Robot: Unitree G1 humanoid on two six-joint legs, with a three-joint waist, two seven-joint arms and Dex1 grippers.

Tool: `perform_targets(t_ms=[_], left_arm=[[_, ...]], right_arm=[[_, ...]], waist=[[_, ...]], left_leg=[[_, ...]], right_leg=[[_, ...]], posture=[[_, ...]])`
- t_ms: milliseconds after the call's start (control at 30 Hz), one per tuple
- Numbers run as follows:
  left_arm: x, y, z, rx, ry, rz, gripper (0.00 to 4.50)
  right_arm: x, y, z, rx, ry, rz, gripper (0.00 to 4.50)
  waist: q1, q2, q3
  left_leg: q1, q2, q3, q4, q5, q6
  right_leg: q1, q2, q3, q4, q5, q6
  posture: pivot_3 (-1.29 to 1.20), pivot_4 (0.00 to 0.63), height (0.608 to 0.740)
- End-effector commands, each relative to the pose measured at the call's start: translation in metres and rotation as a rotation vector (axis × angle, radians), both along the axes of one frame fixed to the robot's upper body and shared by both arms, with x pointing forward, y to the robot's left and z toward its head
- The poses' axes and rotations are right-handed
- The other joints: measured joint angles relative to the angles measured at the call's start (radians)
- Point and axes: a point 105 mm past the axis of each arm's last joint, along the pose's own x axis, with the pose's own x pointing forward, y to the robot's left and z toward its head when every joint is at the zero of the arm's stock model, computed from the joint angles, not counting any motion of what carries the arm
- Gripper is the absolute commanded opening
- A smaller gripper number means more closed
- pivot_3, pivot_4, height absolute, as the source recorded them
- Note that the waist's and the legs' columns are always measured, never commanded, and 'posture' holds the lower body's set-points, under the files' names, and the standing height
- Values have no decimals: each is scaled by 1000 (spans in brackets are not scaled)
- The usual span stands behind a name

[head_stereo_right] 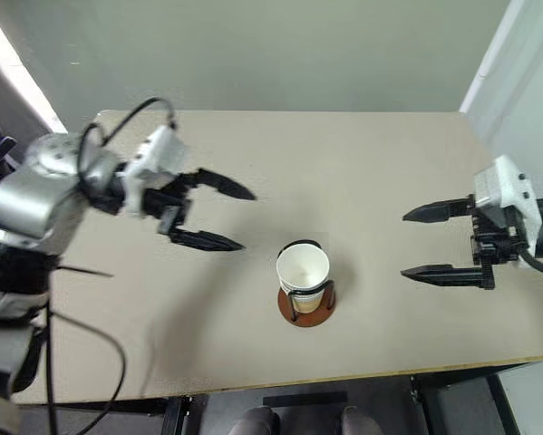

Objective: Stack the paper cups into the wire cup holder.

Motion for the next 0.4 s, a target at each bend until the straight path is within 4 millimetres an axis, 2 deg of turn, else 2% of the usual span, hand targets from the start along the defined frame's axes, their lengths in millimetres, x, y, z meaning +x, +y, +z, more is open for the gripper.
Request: perform_targets(t_ms=[33, 100, 167, 267, 400], left_arm=[[-22, 18, 3, -85, 52, 63, 4462], [-31, 38, -11, -102, 117, 155, 4462], [-35, 49, -18, -103, 139, 215, 4462], [-42, 79, -16, -131, 139, 354, 4462], [-48, 91, -20, -128, 141, 420, 4462]], right_arm=[[8, -14, 2, -7, -2, -23, 4500], [14, -24, 2, -6, 9, -52, 4500], [17, -31, 2, -9, 10, -65, 4500], [26, -45, 6, 14, 5, -111, 4500], [27, -42, -1, 21, 58, -70, 4500]], waist=[[2, 0, 0], [11, 0, 0], [21, 0, 0], [23, 0, 0], [21, -1, 0]], left_leg=[[0, 0, 0, 0, 0, 0], [0, 0, 0, 0, 0, 0], [0, 0, -1, 0, 0, 0], [2, 0, 0, 1, 0, 0], [8, 1, 1, 0, 0, 0]], right_leg=[[0, 0, 0, 0, 0, 0], [0, -1, 0, 0, 0, 0], [0, -1, 0, 1, 1, -1], [1, -1, 0, 3, 2, -3], [4, 0, -1, 6, 1, -7]], posture=[[0, 150, 740], [0, 150, 740], [0, 150, 740], [0, 150, 740], [0, 150, 740]])
